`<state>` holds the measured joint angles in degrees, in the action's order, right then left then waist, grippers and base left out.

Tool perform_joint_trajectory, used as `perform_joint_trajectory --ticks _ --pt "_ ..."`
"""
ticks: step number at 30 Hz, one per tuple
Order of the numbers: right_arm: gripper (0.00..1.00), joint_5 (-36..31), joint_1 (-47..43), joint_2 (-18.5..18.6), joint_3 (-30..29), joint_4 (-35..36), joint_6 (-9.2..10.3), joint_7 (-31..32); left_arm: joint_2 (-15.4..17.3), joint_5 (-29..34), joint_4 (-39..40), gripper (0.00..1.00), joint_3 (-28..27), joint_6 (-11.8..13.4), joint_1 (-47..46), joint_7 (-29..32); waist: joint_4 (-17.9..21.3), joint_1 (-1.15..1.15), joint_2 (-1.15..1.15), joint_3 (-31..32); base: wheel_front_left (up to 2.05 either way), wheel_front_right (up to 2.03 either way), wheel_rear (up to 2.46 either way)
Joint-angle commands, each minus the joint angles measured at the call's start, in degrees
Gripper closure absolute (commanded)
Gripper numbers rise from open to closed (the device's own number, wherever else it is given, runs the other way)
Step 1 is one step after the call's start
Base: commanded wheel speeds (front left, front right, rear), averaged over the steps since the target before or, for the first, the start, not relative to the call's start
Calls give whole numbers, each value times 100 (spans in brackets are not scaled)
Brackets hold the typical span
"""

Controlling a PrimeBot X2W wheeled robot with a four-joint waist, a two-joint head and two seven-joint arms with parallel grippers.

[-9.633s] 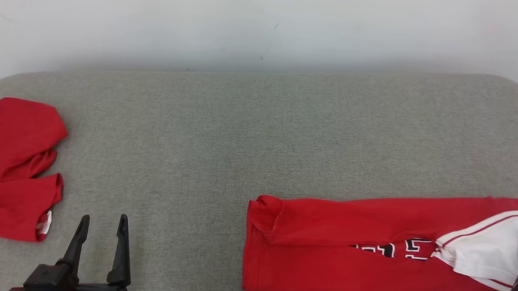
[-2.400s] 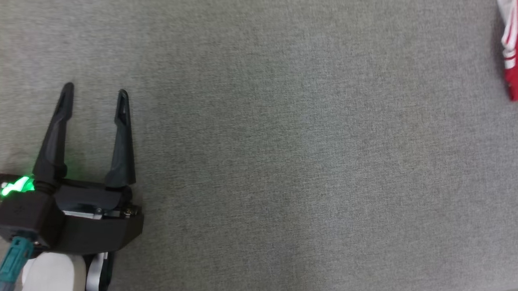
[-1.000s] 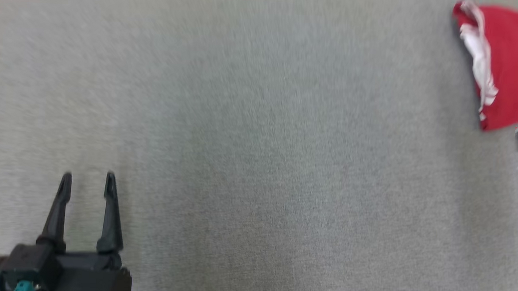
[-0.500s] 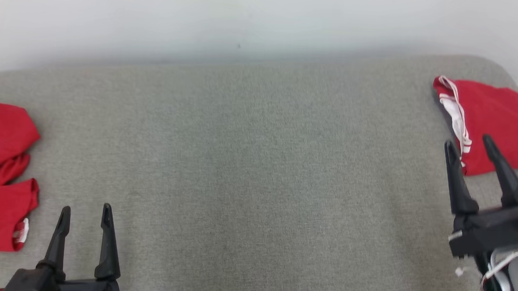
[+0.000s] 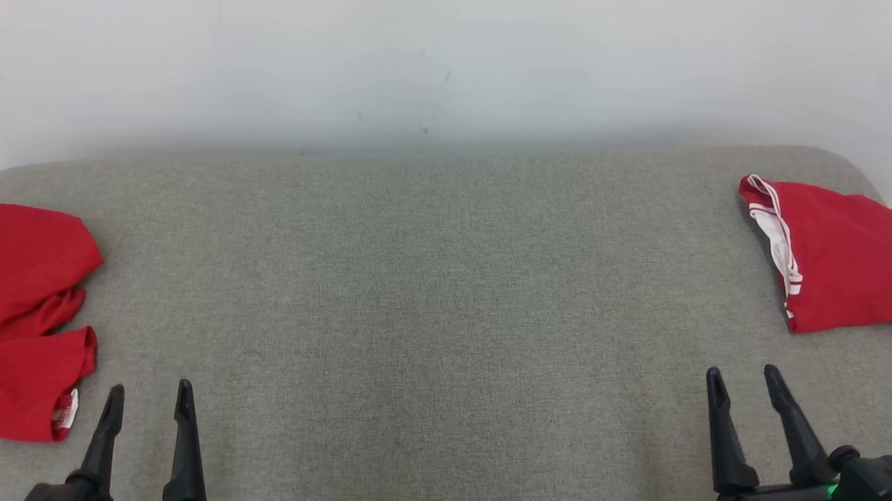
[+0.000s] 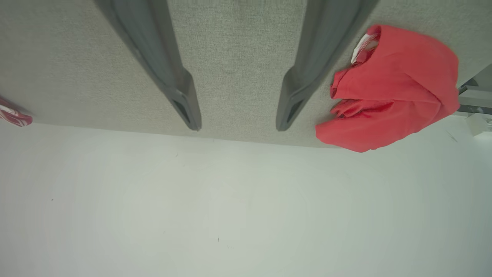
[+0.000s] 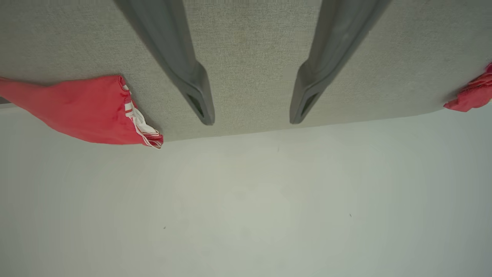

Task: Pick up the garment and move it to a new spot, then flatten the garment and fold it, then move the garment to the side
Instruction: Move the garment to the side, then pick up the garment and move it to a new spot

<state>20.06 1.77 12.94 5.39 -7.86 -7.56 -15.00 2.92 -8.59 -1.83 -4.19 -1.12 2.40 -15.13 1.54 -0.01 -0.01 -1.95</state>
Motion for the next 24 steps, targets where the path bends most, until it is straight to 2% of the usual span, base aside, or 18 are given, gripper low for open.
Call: perform_joint_trajectory --ticks 1,5,24 --pt "0 -48 -84 -86 -18 26 16 -24 -2 29 -41 0 -8 -26 77 1 -2 1 1 63 0 0 0" --pt "0 -151 -135 -265 24 -36 16 -24 -3 1 -113 0 48 0 161 1 7 1 1 156 0 0 0" --pt "0 -299 145 -500 183 -473 16 -24 -2 61 -471 0 186 -171 -80 1 -231 1 1 191 0 0 0"
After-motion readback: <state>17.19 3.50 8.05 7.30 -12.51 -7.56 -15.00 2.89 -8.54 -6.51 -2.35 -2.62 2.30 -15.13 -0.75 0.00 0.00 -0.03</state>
